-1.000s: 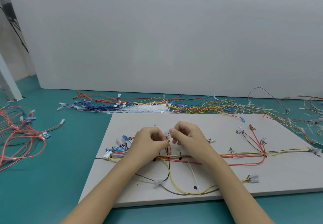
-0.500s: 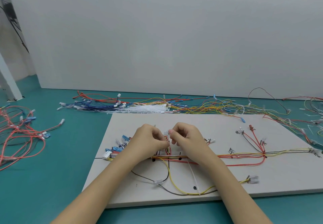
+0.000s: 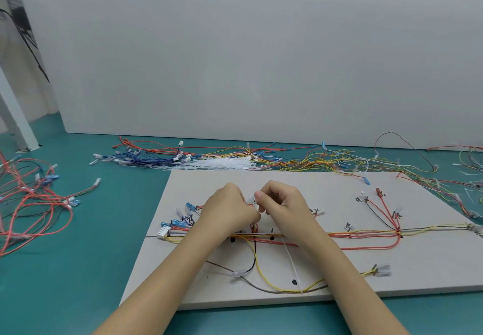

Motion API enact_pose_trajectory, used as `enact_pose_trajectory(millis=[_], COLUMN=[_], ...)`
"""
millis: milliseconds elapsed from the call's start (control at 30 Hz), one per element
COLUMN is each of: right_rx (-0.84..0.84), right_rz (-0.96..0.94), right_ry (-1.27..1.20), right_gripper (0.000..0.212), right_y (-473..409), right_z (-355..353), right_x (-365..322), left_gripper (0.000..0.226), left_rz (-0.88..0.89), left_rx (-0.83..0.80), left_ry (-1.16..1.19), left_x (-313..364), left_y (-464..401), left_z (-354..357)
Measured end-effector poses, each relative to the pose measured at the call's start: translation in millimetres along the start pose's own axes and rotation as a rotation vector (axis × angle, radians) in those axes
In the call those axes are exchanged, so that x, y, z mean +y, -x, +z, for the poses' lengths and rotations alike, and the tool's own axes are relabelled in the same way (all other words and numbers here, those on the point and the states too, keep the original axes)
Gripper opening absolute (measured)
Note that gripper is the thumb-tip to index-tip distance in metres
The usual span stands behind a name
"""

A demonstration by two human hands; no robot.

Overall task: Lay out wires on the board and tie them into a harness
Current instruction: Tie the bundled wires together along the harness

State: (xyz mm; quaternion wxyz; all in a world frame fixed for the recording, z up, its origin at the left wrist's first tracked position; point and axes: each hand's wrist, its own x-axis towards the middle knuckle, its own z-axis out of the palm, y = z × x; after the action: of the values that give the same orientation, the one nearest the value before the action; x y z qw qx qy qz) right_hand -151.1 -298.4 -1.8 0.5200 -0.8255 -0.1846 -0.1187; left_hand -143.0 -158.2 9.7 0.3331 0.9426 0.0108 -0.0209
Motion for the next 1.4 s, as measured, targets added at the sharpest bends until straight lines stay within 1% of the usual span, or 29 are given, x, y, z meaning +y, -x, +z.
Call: enact_pose_trajectory(millis=[167,300,433,600,733,867,967,1067,1100,1167,1200,1400], right_rx=[0.020,0.038,0.062,0.132,0.157,0.173,0.178,0.184,0.187,0.199,0.203,0.203], right_rz=[-0.006,-0.002,0.009,0.061,0.098,0.107,0.102,0.098,0.102,0.115,0.119,0.113], right_ry=[-0.036,-0.090,-0.165,-0.262,-0.316,-0.349,-0.358,-0.346,-0.349,-0.366,-0.372,-0.362], right_gripper=[0.022,0.025,0.026,0.024,0.024,0.026,0.026,0.024,0.024,0.023,0.023,0.024], right_y=[-1,-1,-2,-5,-5,-5,-4,-5,-5,-5,-5,-5], right_z=[0,-2,-1,1,4,6,6,6,6,6,5,5], right_x=[1,1,2,5,7,5,4,2,2,2,2,1], left_gripper=[0.031,0.028,0.031,0.029,0.025,0.027,0.024,0.032,0.032,0.021,0.020,0.020], left_rz=[-0.035,-0.055,-0.088,-0.072,-0.070,-0.063,-0.045,-0.046,-0.046,-0.043,-0.048,-0.020], left_rx=[-0.057,-0.074,-0.097,-0.088,-0.073,-0.059,-0.046,-0.058,-0.063,-0.072,-0.082,-0.073], left_ry=[-0.035,-0.074,-0.085,-0.090,-0.088,-0.090,-0.112,-0.097,-0.092,-0.078,-0.064,-0.028], left_x=[6,11,14,15,17,18,17,15,14,12,11,8], left_y=[-4,-5,-6,-4,0,2,2,1,0,-1,-1,-3], left_z=[-2,-3,-4,-2,-1,-1,1,1,1,1,1,2])
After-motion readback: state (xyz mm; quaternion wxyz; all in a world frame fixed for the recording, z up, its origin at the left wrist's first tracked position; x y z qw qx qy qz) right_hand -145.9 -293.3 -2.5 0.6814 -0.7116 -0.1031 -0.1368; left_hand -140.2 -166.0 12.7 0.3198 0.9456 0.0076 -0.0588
